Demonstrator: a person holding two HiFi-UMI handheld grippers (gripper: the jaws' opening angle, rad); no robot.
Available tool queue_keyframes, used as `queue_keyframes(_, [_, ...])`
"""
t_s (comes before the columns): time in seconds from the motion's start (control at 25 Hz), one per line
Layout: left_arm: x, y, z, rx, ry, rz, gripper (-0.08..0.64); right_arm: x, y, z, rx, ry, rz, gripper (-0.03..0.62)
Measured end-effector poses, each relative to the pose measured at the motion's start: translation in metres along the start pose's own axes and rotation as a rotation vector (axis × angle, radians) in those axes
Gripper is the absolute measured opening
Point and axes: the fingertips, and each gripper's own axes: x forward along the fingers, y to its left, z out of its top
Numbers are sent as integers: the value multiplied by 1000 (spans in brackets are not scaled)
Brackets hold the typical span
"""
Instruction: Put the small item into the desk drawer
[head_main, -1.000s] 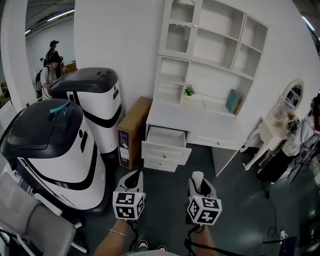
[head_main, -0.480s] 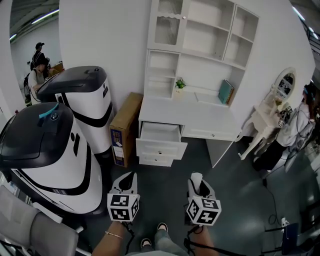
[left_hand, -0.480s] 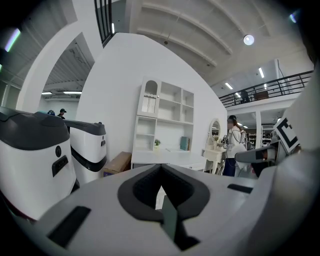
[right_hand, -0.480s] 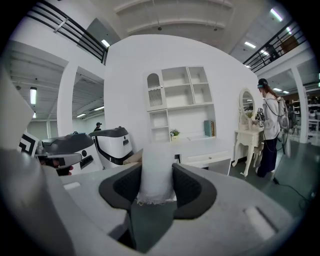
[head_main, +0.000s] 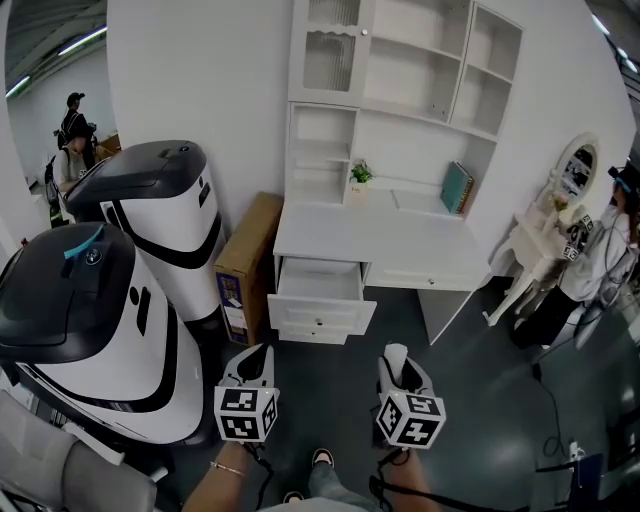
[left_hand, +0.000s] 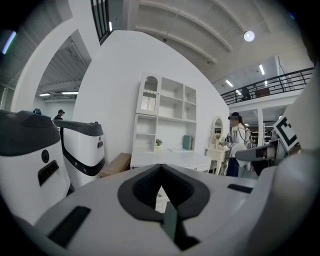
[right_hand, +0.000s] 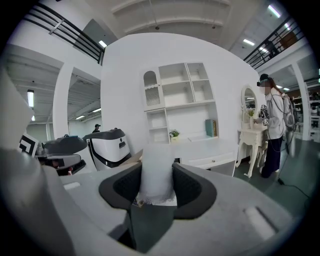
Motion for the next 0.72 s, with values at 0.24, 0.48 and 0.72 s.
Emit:
queue_keyframes(0.24, [58, -1, 21, 1, -2, 7, -2, 54, -22, 26, 0, 3, 17, 179])
queue_keyframes(0.48, [112, 1, 36, -5, -2, 30, -2, 106, -46, 49, -3, 7, 40, 178])
queue_keyframes(0.72, [157, 0, 47, 2, 0, 56, -2, 148, -72, 65, 10, 7, 59, 179])
